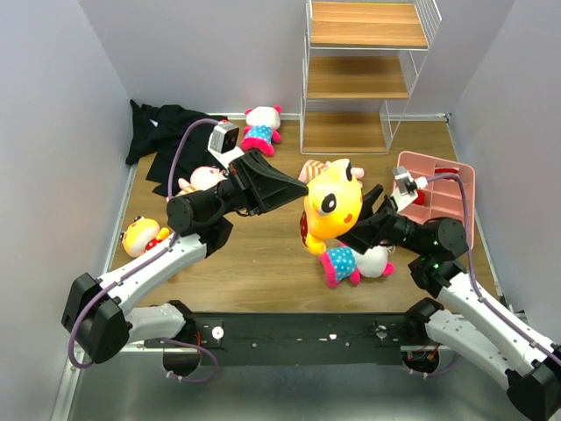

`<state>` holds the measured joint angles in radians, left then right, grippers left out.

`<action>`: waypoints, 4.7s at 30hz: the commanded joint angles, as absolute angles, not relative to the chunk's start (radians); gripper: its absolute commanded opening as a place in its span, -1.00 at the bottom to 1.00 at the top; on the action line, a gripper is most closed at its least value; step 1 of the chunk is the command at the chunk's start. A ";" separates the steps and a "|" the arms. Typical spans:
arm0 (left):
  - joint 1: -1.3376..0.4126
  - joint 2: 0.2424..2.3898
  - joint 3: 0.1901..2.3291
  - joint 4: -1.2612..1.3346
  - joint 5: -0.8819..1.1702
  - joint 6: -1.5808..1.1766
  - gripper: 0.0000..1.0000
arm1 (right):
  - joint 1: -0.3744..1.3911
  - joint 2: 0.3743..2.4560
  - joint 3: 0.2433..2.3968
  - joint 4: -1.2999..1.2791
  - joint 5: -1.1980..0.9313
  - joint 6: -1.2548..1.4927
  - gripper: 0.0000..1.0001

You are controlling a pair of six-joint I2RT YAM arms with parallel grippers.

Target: Place and organize the stuffed toys onto the shelf

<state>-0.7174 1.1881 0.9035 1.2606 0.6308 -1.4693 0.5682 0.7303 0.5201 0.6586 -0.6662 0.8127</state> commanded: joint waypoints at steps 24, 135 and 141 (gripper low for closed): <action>-0.540 0.999 1.041 0.214 0.399 -0.799 0.98 | 0.572 0.551 0.824 -0.070 -0.295 0.539 -0.99; -0.552 0.825 0.946 -0.242 -0.229 -0.399 0.98 | -0.041 1.937 1.812 0.031 -0.152 0.788 -0.59; -0.551 0.831 0.946 -0.245 -0.239 -0.399 0.98 | -0.044 1.914 1.805 0.015 -0.155 0.770 -0.08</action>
